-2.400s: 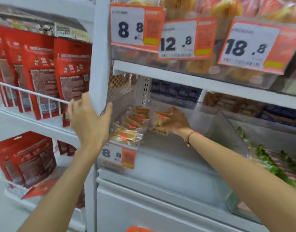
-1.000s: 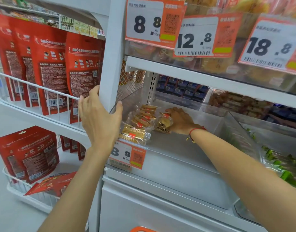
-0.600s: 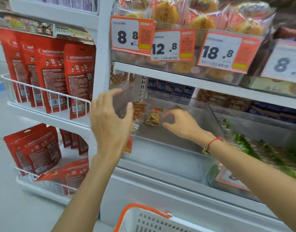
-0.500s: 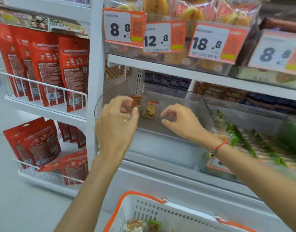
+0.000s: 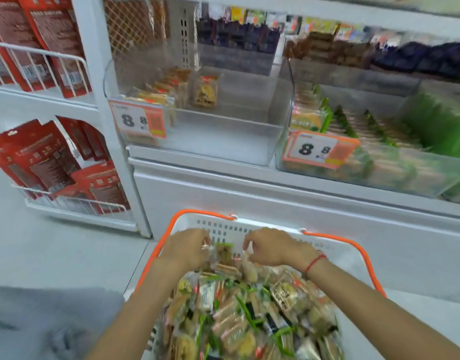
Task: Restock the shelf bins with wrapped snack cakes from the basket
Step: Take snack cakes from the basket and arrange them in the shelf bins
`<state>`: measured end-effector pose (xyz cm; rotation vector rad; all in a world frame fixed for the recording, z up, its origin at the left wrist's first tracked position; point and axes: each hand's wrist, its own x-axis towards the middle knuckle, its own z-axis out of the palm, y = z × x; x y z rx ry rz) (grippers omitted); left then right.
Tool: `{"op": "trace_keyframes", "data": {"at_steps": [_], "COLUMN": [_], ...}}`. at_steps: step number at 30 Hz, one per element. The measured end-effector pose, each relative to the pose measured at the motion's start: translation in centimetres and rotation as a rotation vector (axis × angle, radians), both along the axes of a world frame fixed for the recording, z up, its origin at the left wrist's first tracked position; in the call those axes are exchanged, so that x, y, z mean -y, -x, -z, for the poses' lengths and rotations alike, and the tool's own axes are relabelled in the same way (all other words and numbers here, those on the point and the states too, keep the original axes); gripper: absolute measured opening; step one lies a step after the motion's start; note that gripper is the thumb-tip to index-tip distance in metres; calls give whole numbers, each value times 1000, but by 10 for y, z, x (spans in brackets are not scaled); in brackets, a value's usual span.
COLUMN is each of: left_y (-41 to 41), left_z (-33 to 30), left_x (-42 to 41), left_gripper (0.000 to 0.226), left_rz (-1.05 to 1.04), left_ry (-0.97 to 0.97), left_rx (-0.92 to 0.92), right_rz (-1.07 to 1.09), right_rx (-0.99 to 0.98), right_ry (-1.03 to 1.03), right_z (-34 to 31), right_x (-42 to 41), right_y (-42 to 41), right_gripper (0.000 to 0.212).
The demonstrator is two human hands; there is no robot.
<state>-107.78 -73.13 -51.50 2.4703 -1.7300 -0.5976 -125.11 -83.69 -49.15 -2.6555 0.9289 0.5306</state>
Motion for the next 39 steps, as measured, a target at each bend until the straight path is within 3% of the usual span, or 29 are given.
{"op": "trace_keyframes", "data": {"at_steps": [4, 8, 13, 16, 21, 27, 31, 34, 39], "left_y": [10, 19, 31, 34, 42, 45, 43, 46, 61], "left_z": [60, 83, 88, 89, 65, 8, -16, -41, -88], "left_x": [-27, -43, -42, -38, -20, -1, 6, 11, 28], "left_gripper": [41, 44, 9, 3, 23, 41, 44, 31, 22], "left_rz": [130, 145, 45, 19, 77, 140, 31, -81, -22], "left_ry": [-350, -325, -242, -265, -392, -494, -290, -23, 369], "left_rx": [-150, -155, -145, -103, 20, -470, -738, -952, -1043], "right_rz": [50, 47, 49, 108, 325, 547, 609, 605, 480], "right_rx": [-36, -70, 67, 225, 350, 548, 741, 861, 1074], "right_ry": [-185, -527, -474, -475, -507, -730, -813, -726, -447], "right_z": [53, 80, 111, 113, 111, 66, 25, -10, -66], "right_x": [-24, -49, -61, -66, -67, -44, -29, -21, -10], "right_y": [16, 24, 41, 54, 71, 71, 72, 74, 67], "right_gripper": [40, 83, 66, 60, 49, 42, 37, 34, 22]}}
